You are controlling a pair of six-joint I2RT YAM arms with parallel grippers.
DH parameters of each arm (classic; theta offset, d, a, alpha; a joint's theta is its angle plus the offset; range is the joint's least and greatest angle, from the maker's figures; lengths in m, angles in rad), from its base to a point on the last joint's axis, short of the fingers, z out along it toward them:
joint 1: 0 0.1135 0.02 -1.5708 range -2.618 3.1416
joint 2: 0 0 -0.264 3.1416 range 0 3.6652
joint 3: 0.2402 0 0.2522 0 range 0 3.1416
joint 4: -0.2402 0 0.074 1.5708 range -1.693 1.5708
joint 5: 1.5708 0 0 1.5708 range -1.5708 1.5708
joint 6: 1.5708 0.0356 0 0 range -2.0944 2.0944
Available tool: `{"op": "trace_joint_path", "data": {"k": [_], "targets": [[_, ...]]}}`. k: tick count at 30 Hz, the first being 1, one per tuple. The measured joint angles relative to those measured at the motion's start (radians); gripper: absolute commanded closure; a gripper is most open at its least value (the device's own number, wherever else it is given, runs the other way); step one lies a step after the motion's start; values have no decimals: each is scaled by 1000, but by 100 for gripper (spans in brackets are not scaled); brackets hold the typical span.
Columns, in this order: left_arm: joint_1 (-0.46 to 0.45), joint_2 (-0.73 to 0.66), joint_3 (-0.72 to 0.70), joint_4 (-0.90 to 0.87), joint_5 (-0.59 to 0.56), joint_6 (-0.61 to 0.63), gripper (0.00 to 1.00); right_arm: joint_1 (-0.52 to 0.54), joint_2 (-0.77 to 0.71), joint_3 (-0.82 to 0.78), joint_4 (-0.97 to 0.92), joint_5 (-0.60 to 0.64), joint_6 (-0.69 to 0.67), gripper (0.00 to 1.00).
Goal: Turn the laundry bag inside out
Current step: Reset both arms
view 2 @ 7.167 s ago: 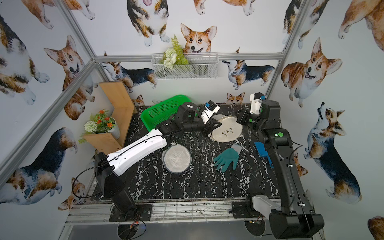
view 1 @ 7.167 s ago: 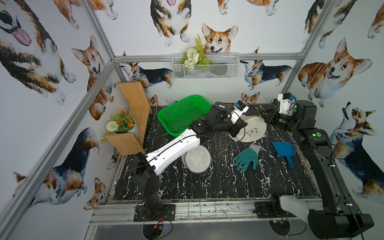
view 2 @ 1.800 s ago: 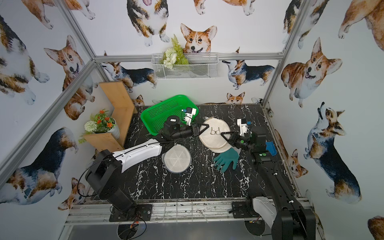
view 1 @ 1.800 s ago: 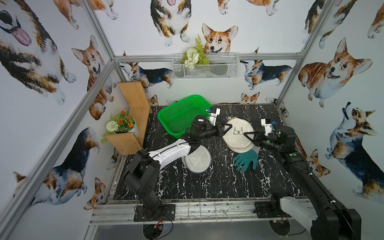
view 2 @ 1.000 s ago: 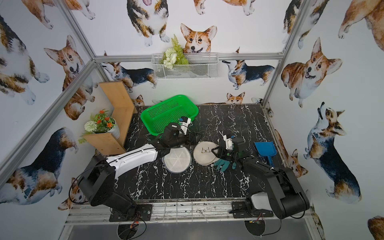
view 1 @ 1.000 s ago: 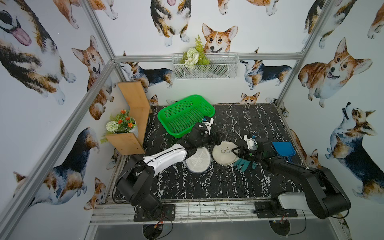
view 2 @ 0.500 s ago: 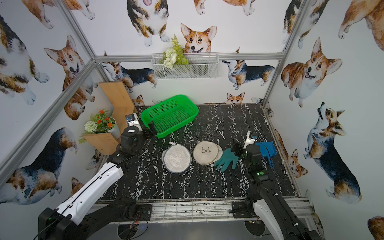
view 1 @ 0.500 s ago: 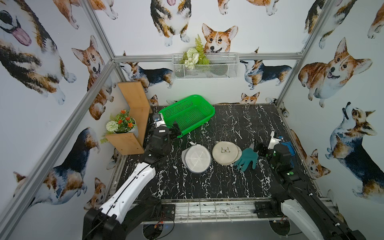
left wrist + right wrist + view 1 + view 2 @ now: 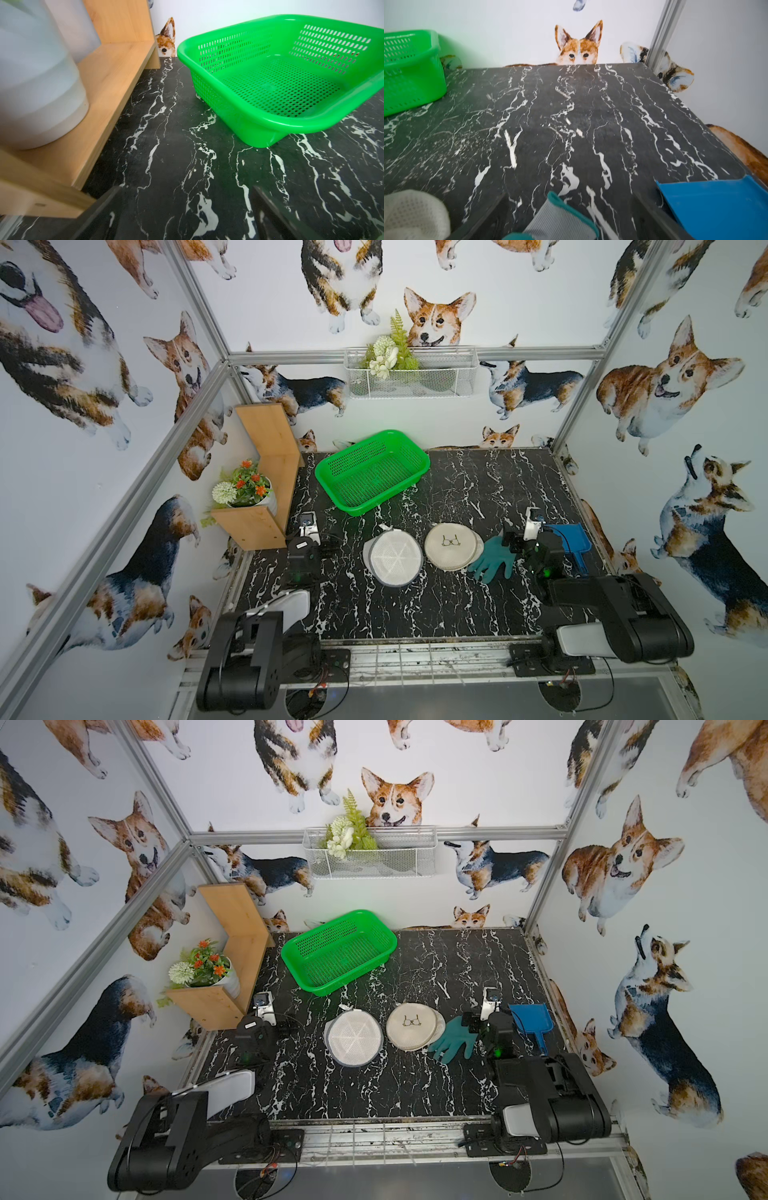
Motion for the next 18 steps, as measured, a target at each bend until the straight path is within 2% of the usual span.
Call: {"op": "trace_joint_path", "data": {"k": [4, 6, 10, 18], "targets": [[0, 210, 17, 225, 64, 5, 0, -35, 24, -16, 85, -46, 2, 0], [-2, 264, 34, 251, 80, 8, 0, -28, 19, -22, 114, -57, 4, 0], [-14, 278, 58, 317, 71, 11, 0, -17, 21, -21, 145, -61, 3, 0], [-34, 282, 60, 328, 24, 14, 0, -33, 46, 12, 145, -116, -8, 0]]}}
